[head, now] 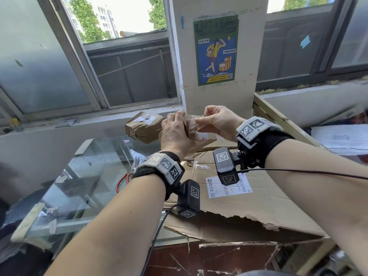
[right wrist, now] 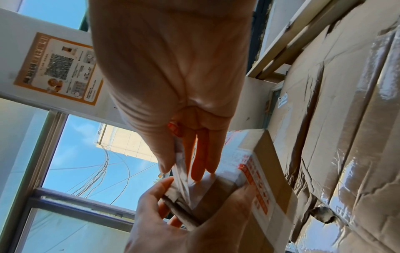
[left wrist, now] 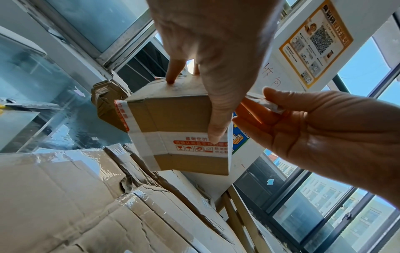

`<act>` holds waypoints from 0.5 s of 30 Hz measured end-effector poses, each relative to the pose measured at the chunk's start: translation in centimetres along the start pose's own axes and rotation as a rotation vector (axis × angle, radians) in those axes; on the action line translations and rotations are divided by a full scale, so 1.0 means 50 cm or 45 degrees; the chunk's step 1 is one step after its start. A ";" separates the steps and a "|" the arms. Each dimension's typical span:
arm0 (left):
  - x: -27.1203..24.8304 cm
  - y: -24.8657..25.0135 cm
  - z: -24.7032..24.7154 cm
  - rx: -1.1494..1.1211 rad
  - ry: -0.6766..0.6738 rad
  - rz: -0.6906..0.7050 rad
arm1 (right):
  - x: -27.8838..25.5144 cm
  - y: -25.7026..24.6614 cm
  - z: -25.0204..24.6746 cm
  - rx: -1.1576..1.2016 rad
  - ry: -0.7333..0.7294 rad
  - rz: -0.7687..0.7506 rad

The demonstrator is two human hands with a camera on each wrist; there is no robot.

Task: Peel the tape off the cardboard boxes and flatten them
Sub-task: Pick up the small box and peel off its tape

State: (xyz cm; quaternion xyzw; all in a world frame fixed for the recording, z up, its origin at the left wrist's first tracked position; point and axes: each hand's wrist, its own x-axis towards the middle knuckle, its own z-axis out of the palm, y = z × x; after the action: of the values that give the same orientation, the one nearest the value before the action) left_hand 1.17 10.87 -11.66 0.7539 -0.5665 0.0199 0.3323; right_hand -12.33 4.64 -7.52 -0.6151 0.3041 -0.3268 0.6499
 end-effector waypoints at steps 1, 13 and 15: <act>0.000 0.001 -0.001 -0.019 0.012 -0.002 | 0.000 0.000 0.000 0.009 -0.006 0.004; 0.001 0.005 -0.009 -0.107 0.051 -0.006 | -0.005 -0.008 0.003 0.105 0.046 0.025; 0.000 0.007 -0.009 -0.118 0.044 0.004 | -0.008 -0.008 0.002 0.114 0.067 0.030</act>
State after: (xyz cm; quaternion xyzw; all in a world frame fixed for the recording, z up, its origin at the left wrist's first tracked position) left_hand 1.01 11.04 -11.11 0.7364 -0.5621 0.0072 0.3765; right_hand -12.52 5.00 -7.12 -0.5731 0.3134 -0.3484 0.6723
